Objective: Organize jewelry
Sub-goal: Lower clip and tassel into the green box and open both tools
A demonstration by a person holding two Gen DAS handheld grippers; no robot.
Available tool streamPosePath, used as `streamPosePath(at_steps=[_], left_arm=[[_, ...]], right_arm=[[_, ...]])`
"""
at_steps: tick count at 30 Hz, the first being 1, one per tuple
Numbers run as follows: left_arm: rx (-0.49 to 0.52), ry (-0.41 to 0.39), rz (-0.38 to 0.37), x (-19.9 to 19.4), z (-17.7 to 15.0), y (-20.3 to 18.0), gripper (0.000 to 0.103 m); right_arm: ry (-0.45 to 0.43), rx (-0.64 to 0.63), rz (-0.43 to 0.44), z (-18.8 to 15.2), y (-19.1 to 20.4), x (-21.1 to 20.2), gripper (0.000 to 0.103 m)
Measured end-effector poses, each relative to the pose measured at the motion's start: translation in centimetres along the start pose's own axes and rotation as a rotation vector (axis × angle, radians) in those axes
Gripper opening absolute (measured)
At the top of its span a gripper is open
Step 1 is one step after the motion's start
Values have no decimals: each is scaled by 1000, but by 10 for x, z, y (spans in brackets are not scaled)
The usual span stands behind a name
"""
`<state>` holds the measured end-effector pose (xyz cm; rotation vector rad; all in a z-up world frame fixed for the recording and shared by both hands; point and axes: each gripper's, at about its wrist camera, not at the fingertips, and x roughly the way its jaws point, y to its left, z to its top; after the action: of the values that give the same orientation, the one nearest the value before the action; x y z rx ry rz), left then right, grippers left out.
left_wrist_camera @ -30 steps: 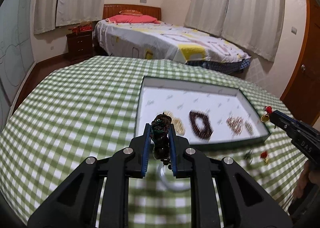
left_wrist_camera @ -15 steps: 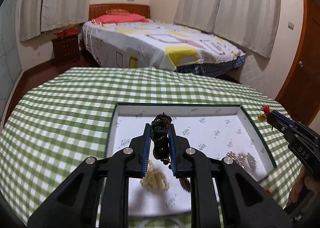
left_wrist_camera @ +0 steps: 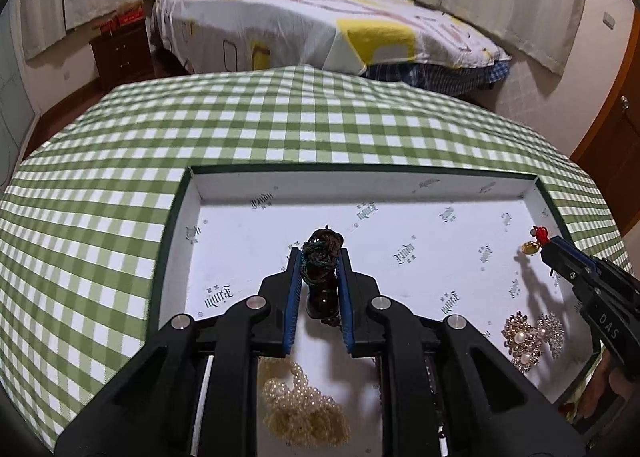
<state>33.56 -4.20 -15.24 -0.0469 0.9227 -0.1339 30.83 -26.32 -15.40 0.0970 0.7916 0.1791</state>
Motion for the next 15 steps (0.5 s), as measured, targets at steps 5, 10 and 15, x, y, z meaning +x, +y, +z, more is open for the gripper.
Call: streamPosePath(at_steps=[5,10,15], left_arm=[[5,39,10,7,0,0,18],[-5,39,18,8,1,0,32],[-12,28,16,6,2,2,48]], right_arm=[[40,5,-8,-2,-3,4,11],[55,12,-7,-2,-4,5,12],[56,14,-8,-3,-5,4,34]])
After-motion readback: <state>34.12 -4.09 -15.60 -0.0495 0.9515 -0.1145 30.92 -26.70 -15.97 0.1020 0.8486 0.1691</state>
